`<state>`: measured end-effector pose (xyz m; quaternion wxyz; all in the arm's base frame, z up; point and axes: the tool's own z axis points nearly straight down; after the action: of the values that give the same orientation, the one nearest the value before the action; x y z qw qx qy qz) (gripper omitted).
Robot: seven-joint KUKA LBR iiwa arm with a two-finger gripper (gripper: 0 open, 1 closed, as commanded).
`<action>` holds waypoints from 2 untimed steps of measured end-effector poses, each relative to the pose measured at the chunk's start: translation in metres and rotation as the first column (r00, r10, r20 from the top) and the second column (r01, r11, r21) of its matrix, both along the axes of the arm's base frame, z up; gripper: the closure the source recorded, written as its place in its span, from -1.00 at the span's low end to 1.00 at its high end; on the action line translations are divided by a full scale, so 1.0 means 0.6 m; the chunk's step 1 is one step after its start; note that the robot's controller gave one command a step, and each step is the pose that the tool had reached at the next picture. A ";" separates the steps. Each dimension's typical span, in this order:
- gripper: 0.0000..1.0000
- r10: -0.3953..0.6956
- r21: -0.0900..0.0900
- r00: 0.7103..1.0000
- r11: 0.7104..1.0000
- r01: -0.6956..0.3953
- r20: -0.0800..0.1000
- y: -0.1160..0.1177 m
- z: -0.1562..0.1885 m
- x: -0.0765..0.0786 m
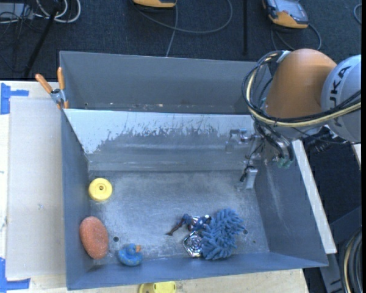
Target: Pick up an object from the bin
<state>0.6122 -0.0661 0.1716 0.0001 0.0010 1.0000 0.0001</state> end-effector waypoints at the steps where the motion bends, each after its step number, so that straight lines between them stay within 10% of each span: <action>1: -1.00 0.063 -0.001 0.998 0.998 -0.063 0.002 0.026 -0.028 -0.048; 2: -1.00 0.126 0.003 0.992 0.992 -0.126 -0.002 0.049 -0.071 -0.088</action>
Offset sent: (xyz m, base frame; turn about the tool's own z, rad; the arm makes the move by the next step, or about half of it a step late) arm -0.0294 0.0091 -0.0816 -0.0119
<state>0.5596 -0.0368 0.1289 -0.0010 -0.0621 0.9981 0.0013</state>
